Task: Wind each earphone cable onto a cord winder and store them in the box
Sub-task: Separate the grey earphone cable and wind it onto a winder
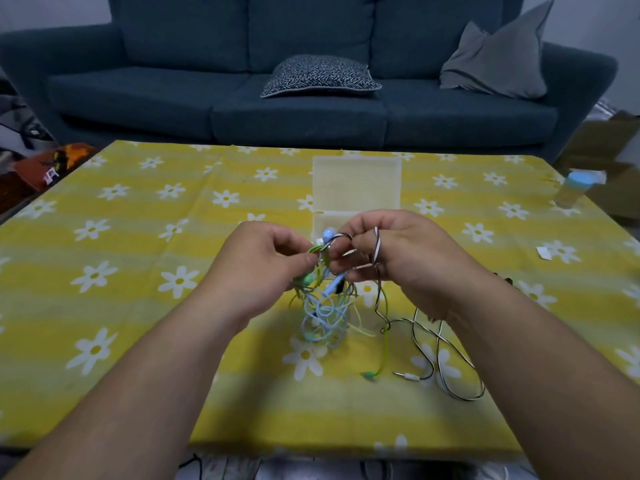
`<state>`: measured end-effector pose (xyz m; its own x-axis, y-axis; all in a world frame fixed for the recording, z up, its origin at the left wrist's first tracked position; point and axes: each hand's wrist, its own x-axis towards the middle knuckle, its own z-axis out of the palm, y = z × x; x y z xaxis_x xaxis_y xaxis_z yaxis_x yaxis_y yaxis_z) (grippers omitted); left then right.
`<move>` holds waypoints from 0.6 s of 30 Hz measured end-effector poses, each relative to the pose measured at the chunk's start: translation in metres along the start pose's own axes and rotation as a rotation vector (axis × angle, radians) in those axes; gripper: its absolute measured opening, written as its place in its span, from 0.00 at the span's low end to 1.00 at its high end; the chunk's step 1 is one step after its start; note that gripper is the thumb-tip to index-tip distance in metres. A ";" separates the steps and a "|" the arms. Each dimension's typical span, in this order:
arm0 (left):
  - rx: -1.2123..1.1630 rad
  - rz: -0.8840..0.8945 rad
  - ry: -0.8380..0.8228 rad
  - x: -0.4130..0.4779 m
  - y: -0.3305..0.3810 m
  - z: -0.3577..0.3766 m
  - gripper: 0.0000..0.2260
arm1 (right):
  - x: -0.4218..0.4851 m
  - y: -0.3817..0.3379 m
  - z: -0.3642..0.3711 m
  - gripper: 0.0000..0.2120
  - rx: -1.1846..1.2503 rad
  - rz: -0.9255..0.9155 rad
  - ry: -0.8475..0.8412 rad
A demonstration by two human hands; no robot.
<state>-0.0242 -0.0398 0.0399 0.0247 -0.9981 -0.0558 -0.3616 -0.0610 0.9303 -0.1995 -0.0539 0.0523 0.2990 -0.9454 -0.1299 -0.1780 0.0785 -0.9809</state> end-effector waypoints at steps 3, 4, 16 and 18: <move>-0.018 -0.015 0.075 0.005 -0.004 -0.003 0.03 | 0.001 0.003 -0.006 0.16 -0.171 -0.007 0.127; -0.051 -0.033 0.092 0.006 -0.004 -0.004 0.02 | 0.002 0.004 -0.007 0.16 -0.250 -0.008 0.163; -0.090 -0.132 0.337 0.012 -0.006 -0.020 0.13 | 0.008 0.005 -0.025 0.17 -0.480 -0.045 0.403; -0.440 -0.282 0.308 0.014 -0.004 -0.022 0.14 | 0.008 0.004 -0.026 0.17 -0.442 -0.033 0.429</move>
<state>-0.0024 -0.0538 0.0435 0.3559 -0.8930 -0.2755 0.1160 -0.2503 0.9612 -0.2227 -0.0694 0.0507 -0.0765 -0.9953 0.0593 -0.5747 -0.0045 -0.8184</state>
